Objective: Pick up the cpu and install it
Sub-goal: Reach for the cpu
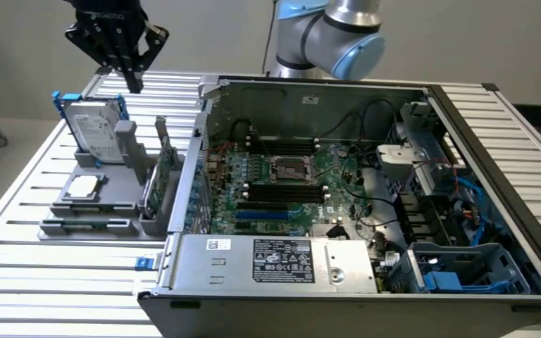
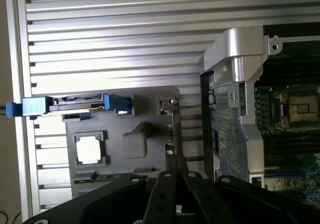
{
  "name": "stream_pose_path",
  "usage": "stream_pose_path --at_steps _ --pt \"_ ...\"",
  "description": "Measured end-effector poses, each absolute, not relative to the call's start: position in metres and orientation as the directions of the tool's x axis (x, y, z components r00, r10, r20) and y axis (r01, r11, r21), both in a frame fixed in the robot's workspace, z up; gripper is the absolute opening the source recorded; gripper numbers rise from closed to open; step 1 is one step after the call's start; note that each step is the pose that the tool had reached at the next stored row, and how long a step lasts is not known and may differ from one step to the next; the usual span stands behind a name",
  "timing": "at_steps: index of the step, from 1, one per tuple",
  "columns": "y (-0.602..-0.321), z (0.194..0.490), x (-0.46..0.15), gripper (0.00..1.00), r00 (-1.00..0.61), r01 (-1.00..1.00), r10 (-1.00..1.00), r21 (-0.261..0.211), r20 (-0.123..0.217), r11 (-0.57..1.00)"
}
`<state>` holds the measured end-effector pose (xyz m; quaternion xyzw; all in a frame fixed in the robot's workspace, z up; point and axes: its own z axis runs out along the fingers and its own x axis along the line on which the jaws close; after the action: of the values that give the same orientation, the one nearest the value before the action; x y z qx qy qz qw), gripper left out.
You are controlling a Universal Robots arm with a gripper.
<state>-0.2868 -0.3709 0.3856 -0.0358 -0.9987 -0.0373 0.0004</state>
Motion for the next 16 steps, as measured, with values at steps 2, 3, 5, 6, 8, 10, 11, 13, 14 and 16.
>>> stream_pose_path --at_steps 2,3,5,6,8,10,11,13,14,16 --pt "-0.37 0.385 -0.296 0.11 -0.997 0.071 0.071 0.075 0.004 0.995" --pt "-0.369 0.385 -0.3 0.11 -0.997 0.072 0.071 0.075 0.005 0.995" --pt "-0.368 0.384 -0.31 0.11 -0.997 0.072 0.071 0.075 0.006 0.995" --pt "-0.367 0.384 -0.314 0.11 -0.997 0.072 0.071 0.076 0.006 0.995" --pt "-0.366 0.383 -0.323 0.11 -0.997 0.072 0.071 0.076 0.007 0.995" --pt "-0.365 0.383 -0.332 0.11 -0.997 0.072 0.071 0.076 0.008 0.995" --pt "-0.364 0.383 -0.337 0.11 -0.997 0.072 0.071 0.076 0.009 0.995" --pt "-0.363 0.382 -0.346 0.11 -0.997 0.072 0.071 0.076 0.01 0.994" --pt "-0.362 0.382 -0.35 0.11 -0.997 0.072 0.071 0.076 0.011 0.994" --pt "-0.361 0.381 -0.36 0.11 -0.997 0.072 0.071 0.076 0.012 0.994"
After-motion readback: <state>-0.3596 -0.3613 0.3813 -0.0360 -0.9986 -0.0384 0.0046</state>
